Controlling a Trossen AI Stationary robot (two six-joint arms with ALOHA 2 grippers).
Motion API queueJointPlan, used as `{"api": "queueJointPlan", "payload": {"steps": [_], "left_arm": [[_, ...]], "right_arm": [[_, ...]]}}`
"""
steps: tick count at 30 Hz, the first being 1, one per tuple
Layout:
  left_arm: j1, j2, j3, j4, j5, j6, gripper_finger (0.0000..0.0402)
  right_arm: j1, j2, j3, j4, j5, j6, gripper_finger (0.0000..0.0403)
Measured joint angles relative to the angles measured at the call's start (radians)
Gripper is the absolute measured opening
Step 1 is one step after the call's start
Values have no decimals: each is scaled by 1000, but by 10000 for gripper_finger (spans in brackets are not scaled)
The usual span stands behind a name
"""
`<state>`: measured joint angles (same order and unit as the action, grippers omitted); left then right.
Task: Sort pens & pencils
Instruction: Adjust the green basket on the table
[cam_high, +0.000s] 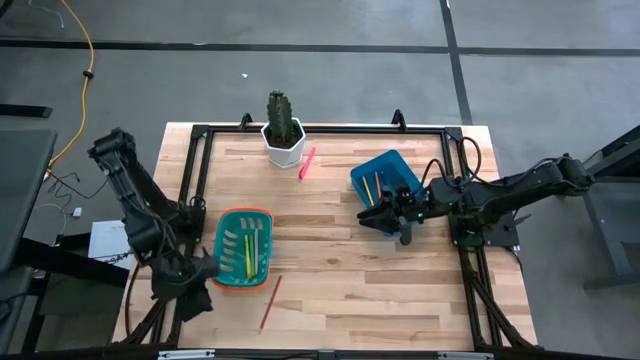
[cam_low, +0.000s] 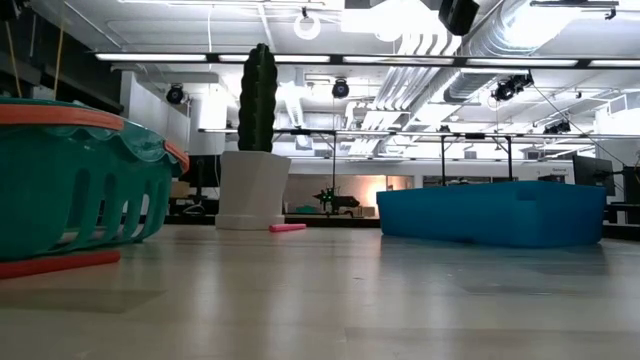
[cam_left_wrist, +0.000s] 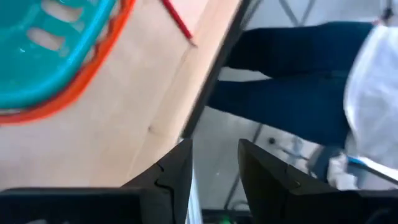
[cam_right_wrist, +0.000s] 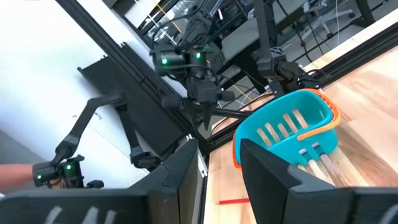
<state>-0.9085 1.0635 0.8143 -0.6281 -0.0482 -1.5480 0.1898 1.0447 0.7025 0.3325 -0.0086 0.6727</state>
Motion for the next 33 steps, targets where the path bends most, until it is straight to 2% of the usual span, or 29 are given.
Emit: {"api": "queueJointPlan", "payload": {"steps": [3,6,10,15,21,25,33], "left_arm": [[-1,63,0,14,-1,-2,117],[14,137,-1,101,12,23,117],[74,235,-1,230,31,119,117],[153,318,0,297,46,195,117],[209,359,0,300,64,262,117],[225,362,0,239,56,279,116],[237,362,0,189,36,303,78]], "right_arm": [[0,0,0,-3,-3,0,109],[0,0,0,-3,-27,-1,109],[0,0,0,-3,-48,-1,109],[0,-1,0,-5,-82,9,109],[0,-1,0,-10,-117,26,109],[0,-1,0,-13,-125,26,109],[0,-1,0,-15,-125,15,109]]}}
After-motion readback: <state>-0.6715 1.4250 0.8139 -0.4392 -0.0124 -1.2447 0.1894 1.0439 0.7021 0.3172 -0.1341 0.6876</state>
